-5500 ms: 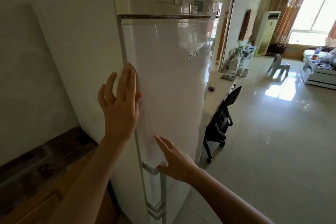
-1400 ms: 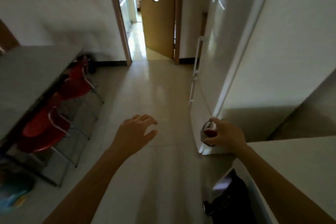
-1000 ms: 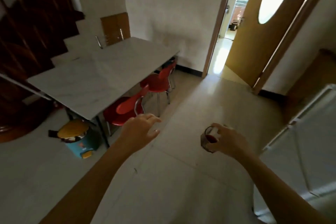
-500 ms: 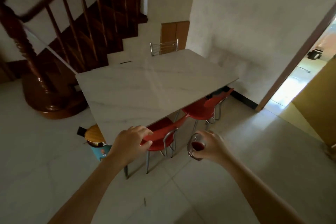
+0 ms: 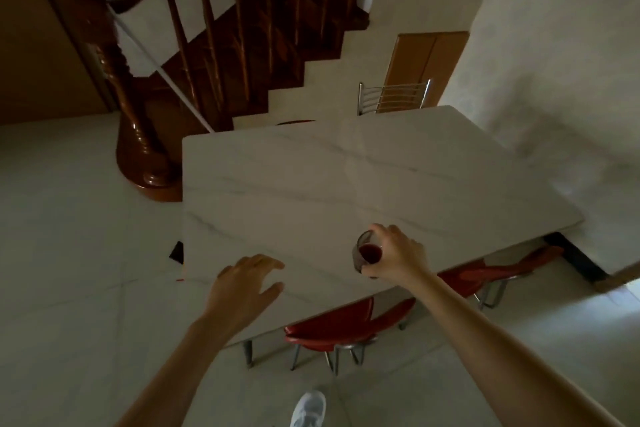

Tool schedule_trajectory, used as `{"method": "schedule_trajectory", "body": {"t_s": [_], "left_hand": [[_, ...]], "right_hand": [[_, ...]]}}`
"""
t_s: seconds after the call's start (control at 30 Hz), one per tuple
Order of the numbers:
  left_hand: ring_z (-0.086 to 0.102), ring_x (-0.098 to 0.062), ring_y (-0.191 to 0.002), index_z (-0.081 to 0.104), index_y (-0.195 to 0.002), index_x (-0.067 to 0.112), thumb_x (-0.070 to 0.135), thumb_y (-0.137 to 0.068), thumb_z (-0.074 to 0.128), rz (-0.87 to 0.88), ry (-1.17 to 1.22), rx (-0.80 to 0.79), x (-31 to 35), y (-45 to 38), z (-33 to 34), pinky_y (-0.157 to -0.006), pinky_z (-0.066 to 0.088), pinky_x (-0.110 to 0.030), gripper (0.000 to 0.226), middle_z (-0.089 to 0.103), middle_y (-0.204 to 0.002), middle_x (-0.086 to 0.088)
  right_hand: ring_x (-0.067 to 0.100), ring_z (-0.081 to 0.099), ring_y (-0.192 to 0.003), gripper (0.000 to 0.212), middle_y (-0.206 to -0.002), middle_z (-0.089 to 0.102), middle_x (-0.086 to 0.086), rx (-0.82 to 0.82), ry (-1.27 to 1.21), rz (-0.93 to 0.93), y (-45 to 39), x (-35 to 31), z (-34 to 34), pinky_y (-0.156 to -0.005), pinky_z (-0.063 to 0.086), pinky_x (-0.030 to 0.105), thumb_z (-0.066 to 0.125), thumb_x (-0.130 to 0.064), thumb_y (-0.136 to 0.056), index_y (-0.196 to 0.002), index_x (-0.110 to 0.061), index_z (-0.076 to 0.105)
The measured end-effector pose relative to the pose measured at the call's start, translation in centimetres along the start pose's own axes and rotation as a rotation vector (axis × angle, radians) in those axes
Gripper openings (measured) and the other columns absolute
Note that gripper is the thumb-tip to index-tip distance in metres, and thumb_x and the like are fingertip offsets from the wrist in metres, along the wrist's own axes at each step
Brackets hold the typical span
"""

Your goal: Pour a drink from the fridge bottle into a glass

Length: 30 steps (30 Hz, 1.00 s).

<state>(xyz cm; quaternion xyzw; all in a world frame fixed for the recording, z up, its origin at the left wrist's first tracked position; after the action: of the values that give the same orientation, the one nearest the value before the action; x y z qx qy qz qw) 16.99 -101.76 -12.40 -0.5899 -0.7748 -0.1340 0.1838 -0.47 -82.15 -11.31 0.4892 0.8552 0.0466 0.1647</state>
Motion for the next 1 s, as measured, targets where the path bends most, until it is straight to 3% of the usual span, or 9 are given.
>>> {"method": "schedule_trajectory", "body": {"t_s": [0.37,0.83,1.0], "left_hand": [[0.053,-0.010,-0.112,0.054,-0.120,0.032,0.041,-0.090,0.051,-0.112,-0.004,-0.055,-5.7,-13.2,3.1,-0.086,0.041,-0.029,0.032,0.056,-0.125,0.015],[0.055,-0.009,-0.110,0.056,-0.118,0.030,0.040,-0.089,0.055,-0.257,0.025,-0.031,-7.5,-13.5,3.6,-0.087,0.042,-0.028,0.031,0.060,-0.121,0.014],[0.052,-0.010,-0.116,0.052,-0.123,0.030,0.045,-0.089,0.051,-0.302,0.016,-0.003,-7.0,-12.7,3.3,-0.090,0.041,-0.030,0.037,0.056,-0.126,0.013]], "right_hand": [[0.027,0.056,-0.107,0.079,-0.121,0.049,0.002,-0.169,-0.052,-0.037,-16.5,-0.9,5.1,-0.090,0.044,0.040,0.072,-0.042,-0.057,-0.128,-0.034,0.037],[0.025,0.052,-0.118,0.080,-0.132,0.047,0.002,-0.279,-0.019,-0.127,-20.6,-1.7,7.0,-0.095,0.042,0.038,0.071,-0.047,-0.067,-0.136,-0.031,0.033],[0.028,0.043,-0.128,0.114,-0.145,0.033,0.004,-0.402,-0.032,-0.131,-21.0,-1.9,7.2,-0.096,0.043,0.045,0.068,-0.067,-0.061,-0.146,-0.032,0.001]]}}
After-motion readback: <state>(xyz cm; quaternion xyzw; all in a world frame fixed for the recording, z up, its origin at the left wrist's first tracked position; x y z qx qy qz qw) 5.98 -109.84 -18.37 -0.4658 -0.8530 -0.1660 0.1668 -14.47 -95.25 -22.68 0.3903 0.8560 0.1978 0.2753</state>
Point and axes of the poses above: each hand's wrist, its own y-axis away from the middle knuckle, its own z-axis out of the palm, x = y × z, the point moved 6 cm from there along -y, towards the middle knuckle
